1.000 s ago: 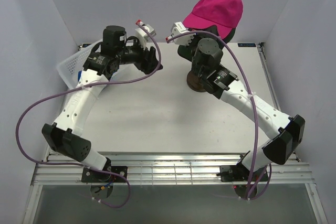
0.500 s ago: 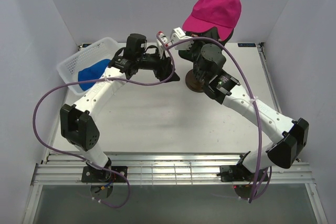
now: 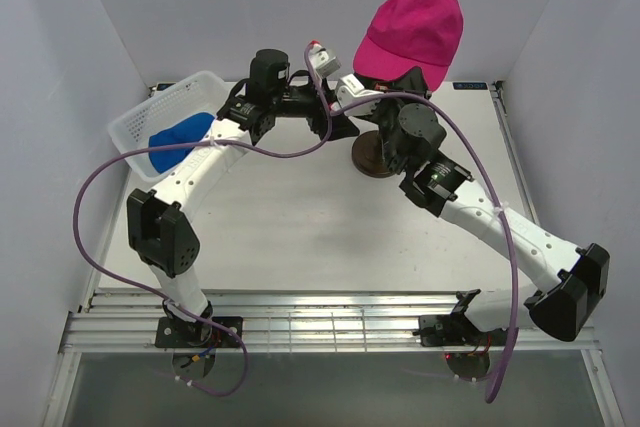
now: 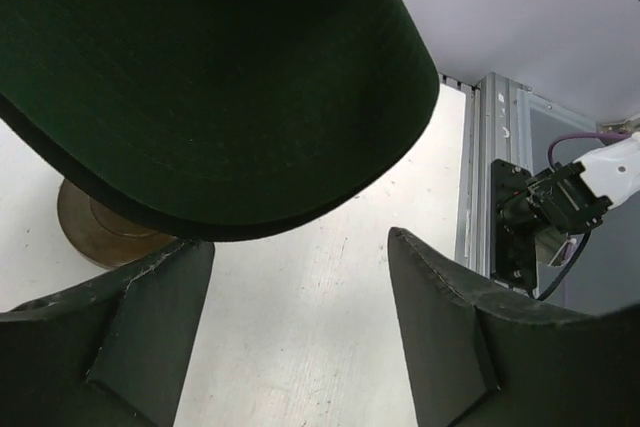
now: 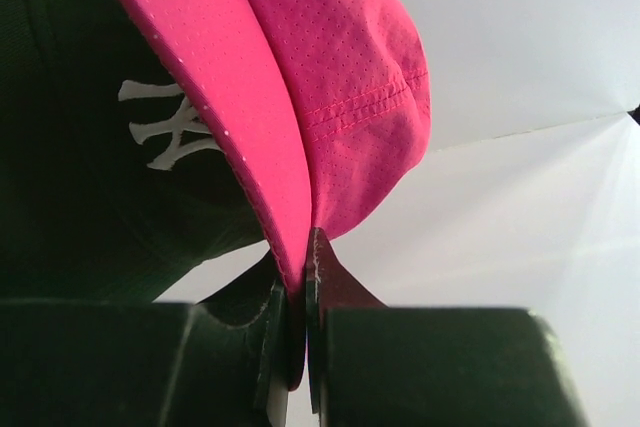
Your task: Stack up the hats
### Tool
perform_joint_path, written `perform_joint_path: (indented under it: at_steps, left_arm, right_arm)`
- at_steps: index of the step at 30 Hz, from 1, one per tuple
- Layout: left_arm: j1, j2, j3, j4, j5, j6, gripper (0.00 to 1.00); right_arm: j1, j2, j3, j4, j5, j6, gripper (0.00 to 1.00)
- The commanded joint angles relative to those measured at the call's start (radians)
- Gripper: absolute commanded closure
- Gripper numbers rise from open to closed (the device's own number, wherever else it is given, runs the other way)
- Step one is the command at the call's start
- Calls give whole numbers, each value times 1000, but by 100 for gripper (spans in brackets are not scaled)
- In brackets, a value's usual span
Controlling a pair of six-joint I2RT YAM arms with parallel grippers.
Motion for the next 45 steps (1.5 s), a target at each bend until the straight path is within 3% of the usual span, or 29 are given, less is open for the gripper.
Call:
perform_joint_path:
  at_steps: [1,6,10,13,14,16,18,20,27,33,41,45]
  left_arm:
    - [-5,6,65,48,-31,-57,20]
    - [-3,12,97,48,-37,-66,21]
    - [-3,9,91,23,-74,-54,21]
    - [-3,-9,67,12,-105,-40,21]
    - [-3,-12,56,11,-111,-37,22]
    - [0,-26,48,6,-114,-32,22]
    - [4,-32,44,6,-114,-31,22]
    - [4,-34,50,2,-116,-31,22]
    - [9,-28,50,-3,-120,-31,23]
    - [12,-28,62,-12,-123,-22,23]
    - [20,-32,61,-21,-125,-14,23]
    - [20,-32,64,-25,-126,-17,24]
  right_arm:
    - [18,-31,-42,-62,-53,-47,92]
    - [28,-56,-96,-42,-105,-117,92]
    - [31,-45,-61,-70,-113,-69,92]
    - [31,-41,-54,-71,-118,-55,70]
    - [33,-41,-56,-68,-118,-60,58]
    - [34,-41,-60,-68,-118,-58,53]
    - [36,-45,-67,-65,-118,-54,41]
    - [38,-47,-62,-67,-114,-51,36]
    - [68,-88,-38,-120,-116,18,36]
    - [88,-150,36,-318,-199,218,18]
    - [90,-239,156,-620,-409,503,13]
    - [71,-227,274,-819,-531,781,11]
